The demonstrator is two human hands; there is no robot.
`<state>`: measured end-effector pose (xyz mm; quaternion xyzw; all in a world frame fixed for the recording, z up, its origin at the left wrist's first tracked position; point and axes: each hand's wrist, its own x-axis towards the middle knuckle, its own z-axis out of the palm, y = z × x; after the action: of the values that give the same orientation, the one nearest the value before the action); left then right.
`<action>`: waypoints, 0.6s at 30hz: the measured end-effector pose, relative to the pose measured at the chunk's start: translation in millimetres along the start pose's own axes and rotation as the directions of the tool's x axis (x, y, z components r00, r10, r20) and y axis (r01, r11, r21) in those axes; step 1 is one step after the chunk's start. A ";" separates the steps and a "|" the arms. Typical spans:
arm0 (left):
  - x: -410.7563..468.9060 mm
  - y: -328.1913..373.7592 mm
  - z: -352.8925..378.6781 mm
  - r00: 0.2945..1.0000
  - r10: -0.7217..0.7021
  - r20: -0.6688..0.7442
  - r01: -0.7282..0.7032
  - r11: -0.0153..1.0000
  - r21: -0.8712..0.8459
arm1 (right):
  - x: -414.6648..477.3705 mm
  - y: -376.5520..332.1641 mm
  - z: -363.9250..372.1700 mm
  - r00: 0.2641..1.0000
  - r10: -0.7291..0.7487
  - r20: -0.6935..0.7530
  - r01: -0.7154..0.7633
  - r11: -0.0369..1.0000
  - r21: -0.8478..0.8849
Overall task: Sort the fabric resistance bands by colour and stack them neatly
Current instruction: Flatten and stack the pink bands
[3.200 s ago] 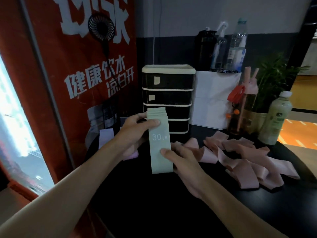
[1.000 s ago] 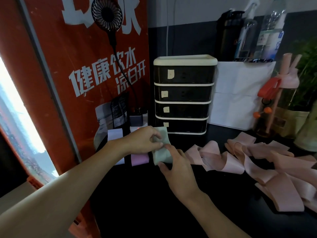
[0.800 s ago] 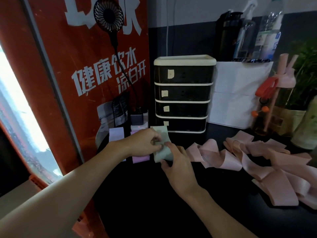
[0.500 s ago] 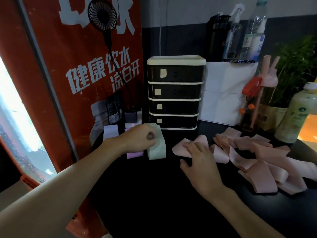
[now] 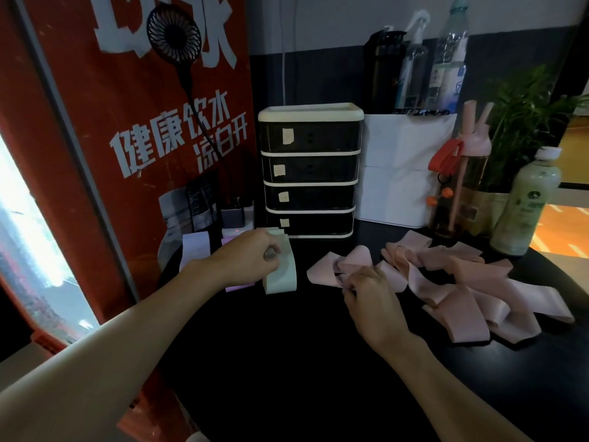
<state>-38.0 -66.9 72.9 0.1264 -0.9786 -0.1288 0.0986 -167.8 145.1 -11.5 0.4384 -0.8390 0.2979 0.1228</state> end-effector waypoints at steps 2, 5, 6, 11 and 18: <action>0.4 -0.2 -0.3 1.000 -0.004 0.005 0.004 1.000 0.009 | -1.4 -2.7 -3.9 0.999 -0.020 -0.039 0.021 1.000 0.023; -2.5 5.1 -4.9 1.000 -0.008 -0.006 0.008 1.000 -0.014 | -4.1 -7.5 -10.1 0.993 -0.007 -0.122 0.024 0.990 0.138; -4.0 8.7 -6.3 1.000 -0.004 -0.020 0.003 1.000 -0.027 | -4.4 -7.4 -10.7 0.991 0.034 -0.127 -0.009 0.981 0.193; -15.6 46.6 -1.9 0.987 0.098 -0.128 -0.111 0.989 -0.101 | -4.2 -6.2 -19.1 0.970 0.229 -0.084 -0.171 0.885 0.433; -13.7 85.5 16.5 0.929 0.275 -0.248 -0.312 0.942 -0.121 | -1.5 -20.2 -60.3 0.954 0.273 -0.125 -0.157 0.808 0.567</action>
<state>-47.6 20.5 78.8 -0.0160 -0.9553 -0.1746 0.2381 -154.0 173.9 43.5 0.3243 -0.7451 0.5813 0.0405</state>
